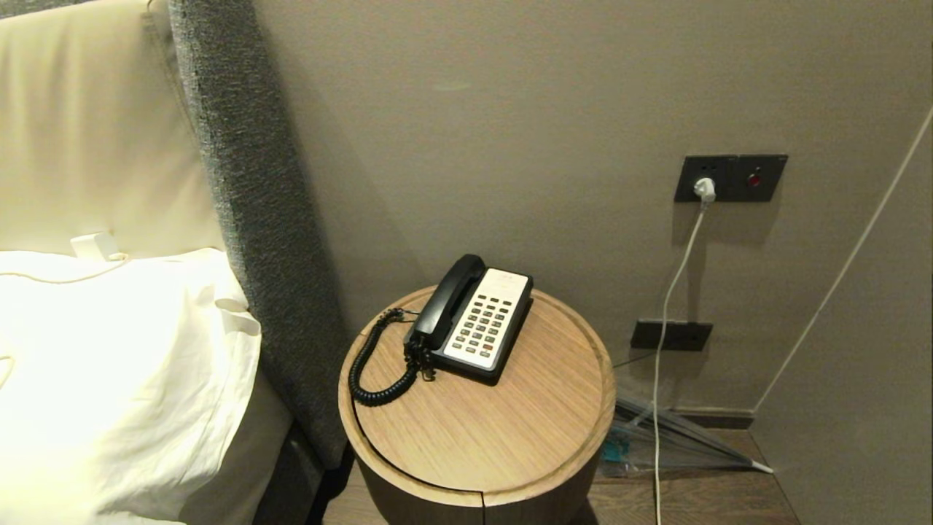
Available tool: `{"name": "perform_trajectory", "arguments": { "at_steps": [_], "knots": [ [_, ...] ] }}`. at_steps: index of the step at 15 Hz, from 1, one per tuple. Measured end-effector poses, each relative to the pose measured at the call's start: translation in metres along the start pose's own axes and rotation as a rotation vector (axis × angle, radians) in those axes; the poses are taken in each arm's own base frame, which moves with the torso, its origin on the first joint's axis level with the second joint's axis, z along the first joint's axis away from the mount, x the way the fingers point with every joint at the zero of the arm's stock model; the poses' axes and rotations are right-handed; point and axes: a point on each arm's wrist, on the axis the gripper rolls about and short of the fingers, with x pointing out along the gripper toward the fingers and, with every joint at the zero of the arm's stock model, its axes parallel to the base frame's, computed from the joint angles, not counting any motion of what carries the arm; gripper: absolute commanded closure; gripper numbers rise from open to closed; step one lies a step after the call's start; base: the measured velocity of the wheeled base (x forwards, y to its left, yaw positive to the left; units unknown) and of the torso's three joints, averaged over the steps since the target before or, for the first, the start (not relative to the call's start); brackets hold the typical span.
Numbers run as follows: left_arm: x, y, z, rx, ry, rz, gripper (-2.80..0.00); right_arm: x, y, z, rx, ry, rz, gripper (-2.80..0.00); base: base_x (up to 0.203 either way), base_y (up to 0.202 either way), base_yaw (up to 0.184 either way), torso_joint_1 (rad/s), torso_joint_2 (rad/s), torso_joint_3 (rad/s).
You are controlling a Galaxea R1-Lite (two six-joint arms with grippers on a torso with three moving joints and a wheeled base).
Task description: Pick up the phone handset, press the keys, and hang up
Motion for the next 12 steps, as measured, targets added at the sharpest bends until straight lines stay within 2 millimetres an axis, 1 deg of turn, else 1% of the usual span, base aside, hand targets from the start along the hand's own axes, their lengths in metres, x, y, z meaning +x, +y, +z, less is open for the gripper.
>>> {"name": "perform_trajectory", "arguments": {
  "at_steps": [12],
  "knots": [
    [0.0, 0.0, 0.0001, 0.0, -0.001, 0.0, 0.0, 0.0001, 0.0, 0.0, 0.004, 0.001, -0.002, 0.0, 0.0, 0.0, 0.0, 0.0, 0.0, 0.0]
  ]
}}
